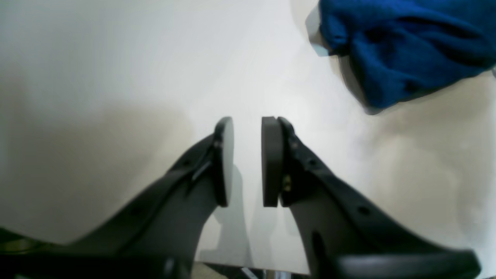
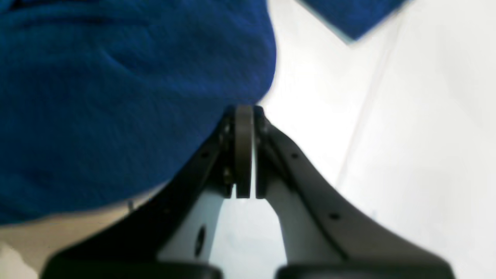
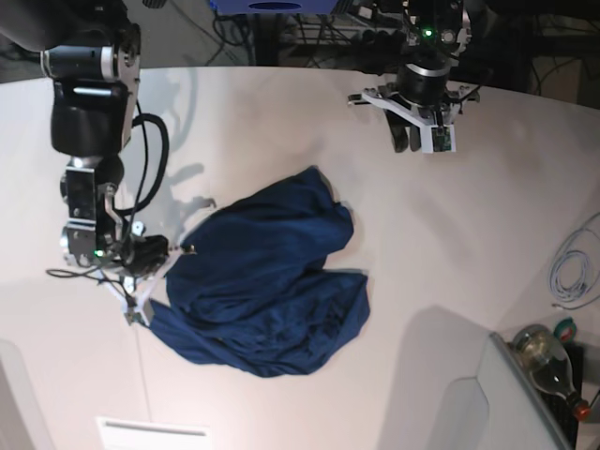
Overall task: Layout the t-shirt on the table in an organized manner, then fold the t-shirt properly
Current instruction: 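Lower the right gripper and grasp the edge of the blue t-shirt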
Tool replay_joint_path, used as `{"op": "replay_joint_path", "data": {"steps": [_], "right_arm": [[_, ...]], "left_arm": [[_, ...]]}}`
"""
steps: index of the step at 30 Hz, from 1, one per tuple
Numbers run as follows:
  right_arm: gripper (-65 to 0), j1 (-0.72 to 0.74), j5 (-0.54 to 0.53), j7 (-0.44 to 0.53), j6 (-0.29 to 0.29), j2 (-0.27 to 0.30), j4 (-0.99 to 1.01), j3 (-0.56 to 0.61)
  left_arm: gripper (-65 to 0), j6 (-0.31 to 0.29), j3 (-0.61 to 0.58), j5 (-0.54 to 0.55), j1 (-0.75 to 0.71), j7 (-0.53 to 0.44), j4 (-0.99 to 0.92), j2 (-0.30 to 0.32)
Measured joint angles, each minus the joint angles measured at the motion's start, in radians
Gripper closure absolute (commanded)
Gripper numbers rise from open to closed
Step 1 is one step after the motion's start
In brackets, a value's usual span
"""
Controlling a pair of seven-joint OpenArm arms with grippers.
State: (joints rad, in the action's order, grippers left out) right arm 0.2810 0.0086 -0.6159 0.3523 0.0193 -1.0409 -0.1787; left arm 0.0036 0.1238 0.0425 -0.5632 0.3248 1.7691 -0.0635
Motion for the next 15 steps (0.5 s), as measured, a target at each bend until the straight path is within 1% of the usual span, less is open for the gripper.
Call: {"op": "replay_joint_path", "data": {"steps": [3,5,7,8,9,10,12,14,15], "right_arm": [[-0.2,-0.118,0.000,-0.049,-0.005,0.014,-0.201,-0.003],[-0.2,-0.192,-0.002,-0.051,-0.003,0.021,-0.316,-0.006],[-1.1,-0.221,-0.002,-0.050,0.000,0.013,-0.346,-0.007],[-2.7,-0.217,-0.008,-0.047,0.000,0.009,-0.338,-0.007],[-5.9,-0.200,-0.043,-0.035,0.000,0.006,-0.312,-0.007],[-10.8,-0.169,-0.091,-0.030,0.000,0.005,-0.273,-0.007],[-22.7,-0.090,-0.196,-0.022,0.000,0.011,-0.179,-0.006],[-36.5,-0.012,-0.324,-0.002,0.011,0.019,-0.074,-0.060],[-41.4,0.014,-0.366,0.011,0.008,0.032,-0.017,-0.088]], "left_arm": [[-11.2,-0.001,0.000,0.000,0.001,0.000,0.000,0.024],[-11.2,-0.001,0.000,0.001,0.005,0.000,0.000,0.036],[-11.2,-0.001,0.000,0.000,0.006,-0.001,0.000,0.045],[-11.2,-0.001,0.000,0.000,0.006,0.000,0.000,0.047],[-11.2,-0.001,-0.001,0.000,0.006,0.001,-0.001,0.050],[-11.2,-0.001,-0.001,0.000,0.006,0.000,-0.001,0.050],[-11.2,0.000,0.000,0.000,0.006,0.001,-0.002,0.050],[-11.2,-0.002,0.002,0.000,0.005,-0.002,-0.002,0.049],[-11.2,-0.005,0.008,0.004,0.003,-0.001,-0.002,0.048]]}}
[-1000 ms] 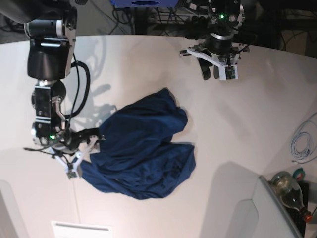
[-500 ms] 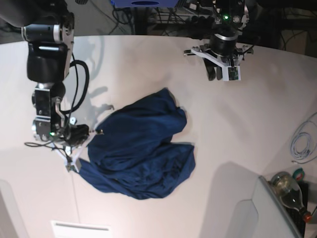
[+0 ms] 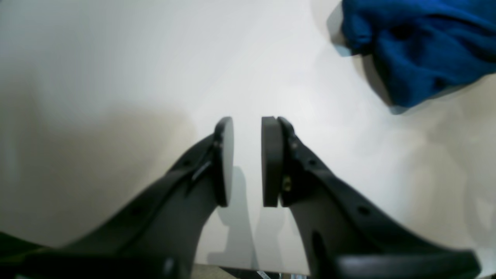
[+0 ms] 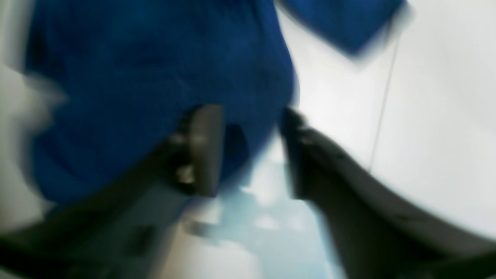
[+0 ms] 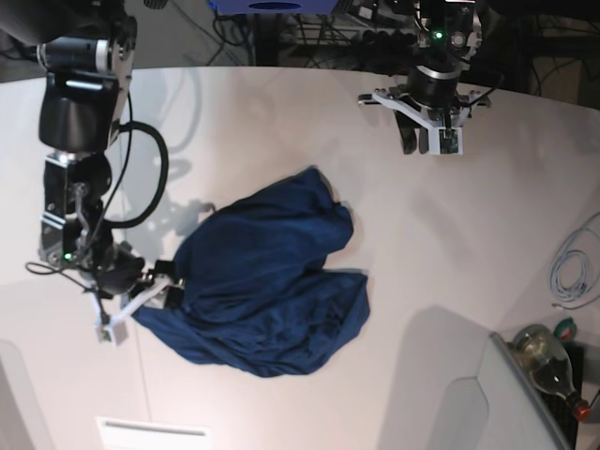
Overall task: Layout the t-shirt on the table in an organized manner, then fold the t-shirt properly
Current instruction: 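Lower the right gripper and grasp the edge of the blue t-shirt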
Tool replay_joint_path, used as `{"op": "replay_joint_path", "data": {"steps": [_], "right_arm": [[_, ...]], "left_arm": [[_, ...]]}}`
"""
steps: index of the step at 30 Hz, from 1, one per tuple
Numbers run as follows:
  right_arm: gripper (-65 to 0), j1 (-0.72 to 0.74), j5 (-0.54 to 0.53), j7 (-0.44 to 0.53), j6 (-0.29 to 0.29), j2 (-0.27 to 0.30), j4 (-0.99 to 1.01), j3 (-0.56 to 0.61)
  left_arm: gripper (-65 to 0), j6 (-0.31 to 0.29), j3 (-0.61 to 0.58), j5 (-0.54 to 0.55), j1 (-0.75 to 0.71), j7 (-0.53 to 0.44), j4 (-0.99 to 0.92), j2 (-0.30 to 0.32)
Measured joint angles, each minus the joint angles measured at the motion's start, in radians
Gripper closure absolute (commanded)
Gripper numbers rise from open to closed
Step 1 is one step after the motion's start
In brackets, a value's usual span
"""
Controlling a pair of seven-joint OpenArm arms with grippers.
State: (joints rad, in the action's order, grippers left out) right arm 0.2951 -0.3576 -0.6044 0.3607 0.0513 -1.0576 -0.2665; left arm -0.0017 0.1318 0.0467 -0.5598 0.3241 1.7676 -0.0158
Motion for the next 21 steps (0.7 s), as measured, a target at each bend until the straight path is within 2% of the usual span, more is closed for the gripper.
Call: {"op": "replay_joint_path", "data": {"steps": [1,5,8,12,21], "right_arm": [[-44.1,0.021,-0.027,-0.001,-0.008,0.013,0.054,-0.028],[-41.0,0.043,-0.063,0.038,-0.023,0.062,0.206,-0.044],[-40.7,0.088,-0.071,0.058,-0.023,0.043,0.287,-0.026],[-40.7,0.114,-0.083,0.060,0.084,0.029,0.306,-0.021],[-40.4,0.101,-0.069,0.052,0.093,0.013,0.347,-0.023]], "left_arm": [[-11.2,0.001,0.011,0.003,-0.001,-0.001,0.000,-0.002],[-11.2,0.005,0.049,0.000,-0.006,0.002,0.000,-0.001],[-11.2,0.004,0.060,0.000,-0.005,0.001,0.000,0.000],[-11.2,0.004,0.059,0.000,-0.009,0.002,-0.001,-0.001],[-11.2,0.004,0.058,0.000,-0.008,0.000,-0.062,-0.001]]}}
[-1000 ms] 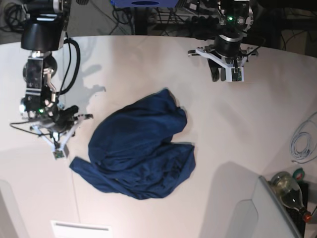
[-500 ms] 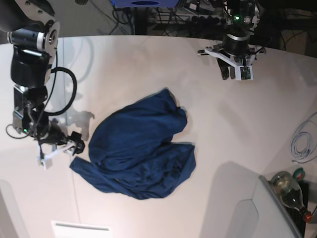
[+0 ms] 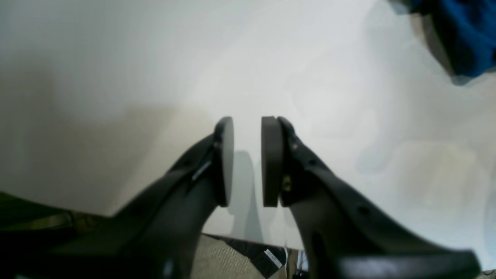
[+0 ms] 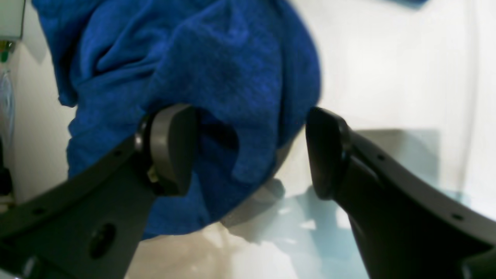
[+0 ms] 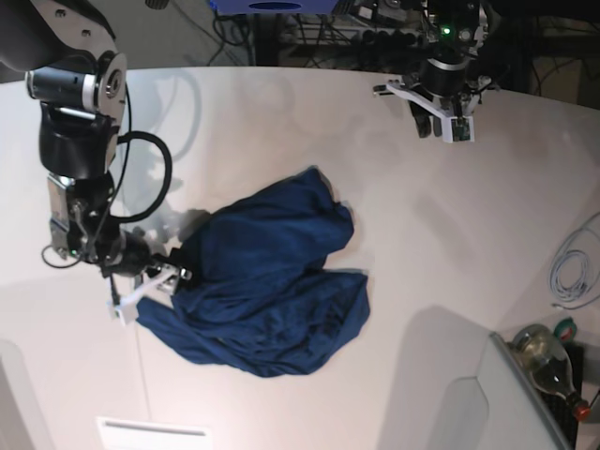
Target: Layout the t-shirt on the table in an organized manner, then fold the t-shirt properly
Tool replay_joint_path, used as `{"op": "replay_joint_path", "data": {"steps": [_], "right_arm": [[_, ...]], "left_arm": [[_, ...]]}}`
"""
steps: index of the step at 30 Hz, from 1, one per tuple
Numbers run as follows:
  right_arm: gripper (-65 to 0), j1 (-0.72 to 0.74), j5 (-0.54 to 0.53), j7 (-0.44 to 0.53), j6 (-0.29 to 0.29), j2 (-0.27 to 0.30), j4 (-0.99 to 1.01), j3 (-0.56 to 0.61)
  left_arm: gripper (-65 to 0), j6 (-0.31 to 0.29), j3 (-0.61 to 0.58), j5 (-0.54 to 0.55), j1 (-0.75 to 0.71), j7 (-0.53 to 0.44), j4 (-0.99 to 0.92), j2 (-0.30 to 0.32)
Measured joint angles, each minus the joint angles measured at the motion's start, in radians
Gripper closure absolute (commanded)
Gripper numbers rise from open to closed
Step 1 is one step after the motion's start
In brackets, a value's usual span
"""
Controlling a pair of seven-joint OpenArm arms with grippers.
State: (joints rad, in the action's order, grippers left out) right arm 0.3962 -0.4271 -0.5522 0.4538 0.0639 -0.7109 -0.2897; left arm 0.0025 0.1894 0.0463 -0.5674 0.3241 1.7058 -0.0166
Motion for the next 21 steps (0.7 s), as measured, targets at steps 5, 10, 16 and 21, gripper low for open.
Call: {"op": "replay_joint_path", "data": {"steps": [5,10,16,21], "right_arm": [[-13.1,0.000,-0.001,-0.005,0.000,0.010,0.000,0.042],[0.0,-0.035,-0.006,-0.137,0.007,-0.002,-0.117,0.009],[-0.5,-0.227,-0.005,-0.326,0.010,0.014,-0.577,-0.103],[-0.5,-0.428,-0.011,-0.403,0.018,-0.001,-0.867,-0.109]], "left_arm": [[-11.2,0.000,0.000,0.000,0.000,-0.002,0.000,0.000],[-8.1,-0.001,0.000,0.000,-0.001,-0.002,0.000,-0.001],[0.0,0.000,-0.005,0.000,0.006,-0.002,0.000,0.000],[0.0,0.000,-0.011,-0.001,0.035,0.003,0.000,-0.006]]}}
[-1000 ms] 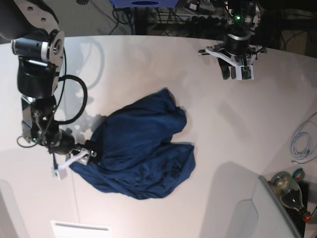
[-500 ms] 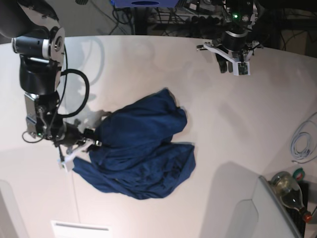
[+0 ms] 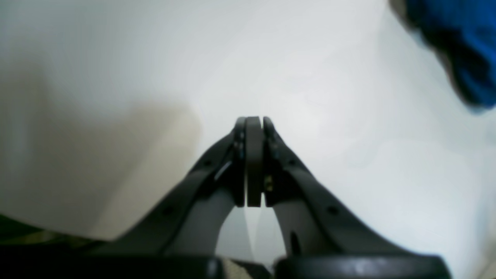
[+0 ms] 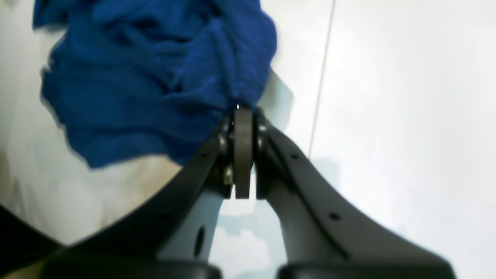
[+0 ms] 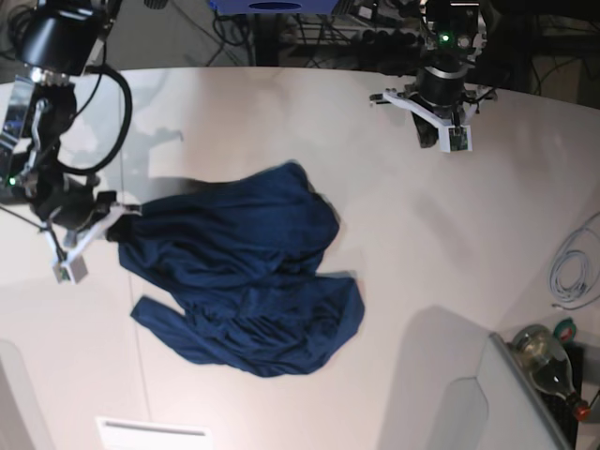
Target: Layout the t-shirt on the table in an organized manner, then fold the t-shirt properly
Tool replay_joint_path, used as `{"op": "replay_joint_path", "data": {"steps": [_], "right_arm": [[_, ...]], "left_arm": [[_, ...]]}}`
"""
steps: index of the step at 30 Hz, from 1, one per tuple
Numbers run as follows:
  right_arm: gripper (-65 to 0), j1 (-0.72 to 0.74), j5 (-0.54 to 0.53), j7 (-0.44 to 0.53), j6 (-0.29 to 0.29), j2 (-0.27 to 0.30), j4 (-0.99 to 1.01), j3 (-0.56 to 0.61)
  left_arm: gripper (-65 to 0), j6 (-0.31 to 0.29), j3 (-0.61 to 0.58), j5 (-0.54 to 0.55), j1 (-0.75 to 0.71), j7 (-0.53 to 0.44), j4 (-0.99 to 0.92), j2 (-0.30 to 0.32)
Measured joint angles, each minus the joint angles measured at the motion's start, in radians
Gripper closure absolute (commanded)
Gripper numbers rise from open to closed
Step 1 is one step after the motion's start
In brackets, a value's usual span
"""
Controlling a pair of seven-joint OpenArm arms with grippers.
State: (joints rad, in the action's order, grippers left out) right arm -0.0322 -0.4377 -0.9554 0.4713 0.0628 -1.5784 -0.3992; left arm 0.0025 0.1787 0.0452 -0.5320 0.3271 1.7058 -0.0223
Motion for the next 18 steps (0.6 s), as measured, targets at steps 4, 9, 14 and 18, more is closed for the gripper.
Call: {"op": "replay_joint_path", "data": {"steps": [4,9,14,18], "right_arm": [[-0.5,-0.124,0.000,-0.002,0.000,0.001,-0.089,0.002],[-0.5,-0.182,-0.002,0.006,0.000,-0.006,-0.098,0.000],[-2.3,-0.203,0.002,0.005,-0.003,-0.008,-0.074,0.000],[-18.0,-0.214,0.016,0.003,-0.003,0.003,-0.088,-0.007]], "left_arm": [[0.0,0.009,-0.072,-0.005,0.052,0.002,-0.002,0.010],[0.0,-0.002,-0.247,0.000,0.185,-0.005,-0.056,0.006],[0.0,0.007,-0.425,-0.006,0.373,-0.008,-0.300,0.001],[0.0,0.000,-0.444,0.002,0.416,-0.006,-0.413,-0.042]]}}
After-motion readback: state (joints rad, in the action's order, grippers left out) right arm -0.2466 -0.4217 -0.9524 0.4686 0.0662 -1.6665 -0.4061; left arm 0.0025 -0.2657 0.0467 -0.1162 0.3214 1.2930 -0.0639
